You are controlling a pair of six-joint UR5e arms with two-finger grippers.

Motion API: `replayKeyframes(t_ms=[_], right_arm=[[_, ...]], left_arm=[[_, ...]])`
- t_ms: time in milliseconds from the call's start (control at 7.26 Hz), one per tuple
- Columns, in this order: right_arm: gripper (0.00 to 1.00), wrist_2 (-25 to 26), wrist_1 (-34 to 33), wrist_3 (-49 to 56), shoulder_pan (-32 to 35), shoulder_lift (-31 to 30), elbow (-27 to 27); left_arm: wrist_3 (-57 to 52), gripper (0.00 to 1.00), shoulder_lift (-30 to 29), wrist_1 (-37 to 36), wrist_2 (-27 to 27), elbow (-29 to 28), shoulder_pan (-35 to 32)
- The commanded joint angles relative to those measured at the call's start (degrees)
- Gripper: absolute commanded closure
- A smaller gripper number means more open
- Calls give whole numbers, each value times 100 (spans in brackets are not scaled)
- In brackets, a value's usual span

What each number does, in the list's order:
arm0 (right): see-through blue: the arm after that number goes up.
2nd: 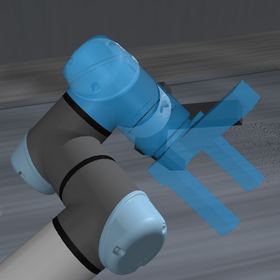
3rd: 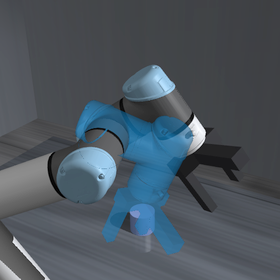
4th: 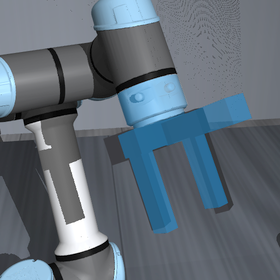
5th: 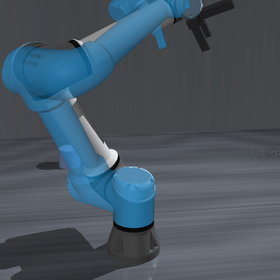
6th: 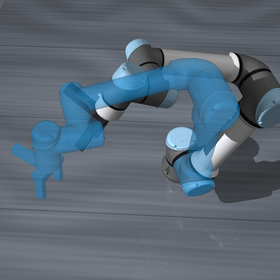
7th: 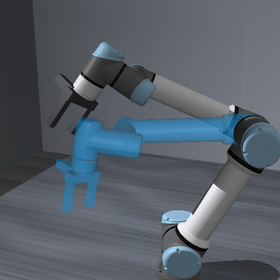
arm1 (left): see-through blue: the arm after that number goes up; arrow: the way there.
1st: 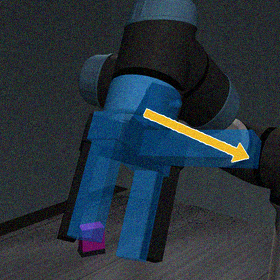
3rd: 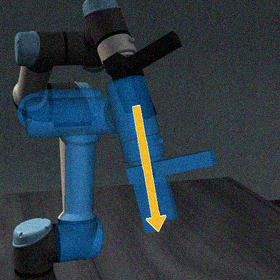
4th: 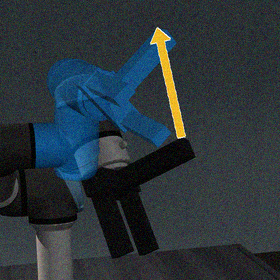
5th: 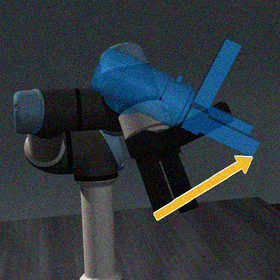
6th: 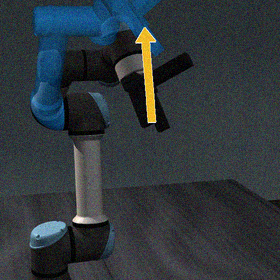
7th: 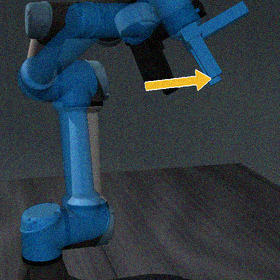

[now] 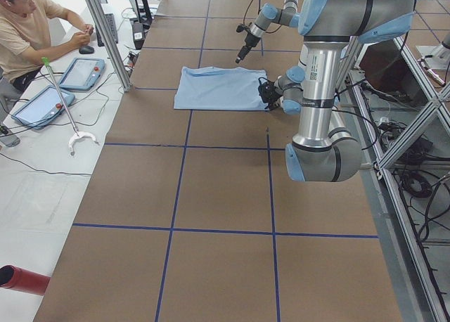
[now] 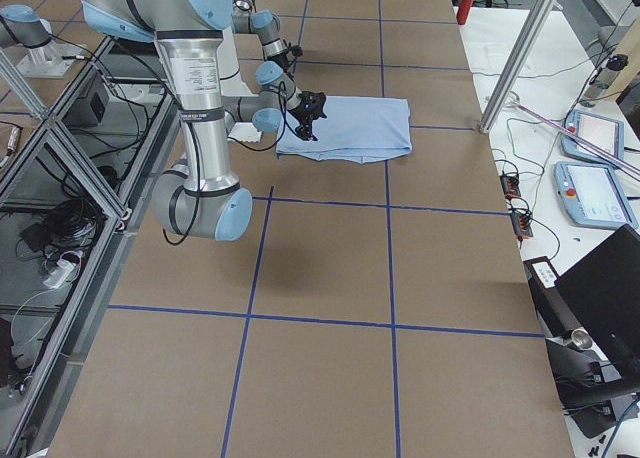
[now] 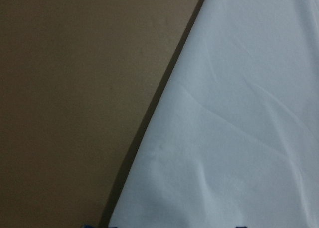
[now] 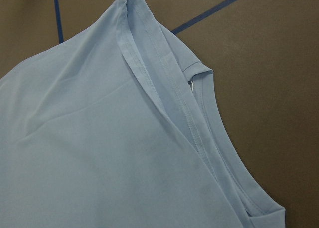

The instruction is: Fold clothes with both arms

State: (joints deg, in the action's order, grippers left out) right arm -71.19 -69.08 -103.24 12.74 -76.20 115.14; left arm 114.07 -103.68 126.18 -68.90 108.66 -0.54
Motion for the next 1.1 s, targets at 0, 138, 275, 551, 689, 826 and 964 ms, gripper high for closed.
replayKeyframes(t_ms=[0,138,275,551,689,826,964], right_arm=[[0,0,0,-3,0,0,-1],[0,0,0,-3,0,-9,-9],[0,0,0,-3,0,-9,-9],[0,0,0,-3,0,-18,-18],[0,0,0,-3,0,-26,-44],[0,0,0,-12,0,-18,-53],[0,0,0,-21,-9,-18,-53]], left_arm=[[-87,17,67,-14,-192,137,-25],[-87,17,85,-31,-255,147,-25],[-87,17,85,-188,-264,190,-16],[-87,17,59,-723,-544,409,1],[-87,17,33,-752,-554,358,19],[-87,17,32,-761,-589,305,19],[-87,17,15,-761,-590,270,36]])
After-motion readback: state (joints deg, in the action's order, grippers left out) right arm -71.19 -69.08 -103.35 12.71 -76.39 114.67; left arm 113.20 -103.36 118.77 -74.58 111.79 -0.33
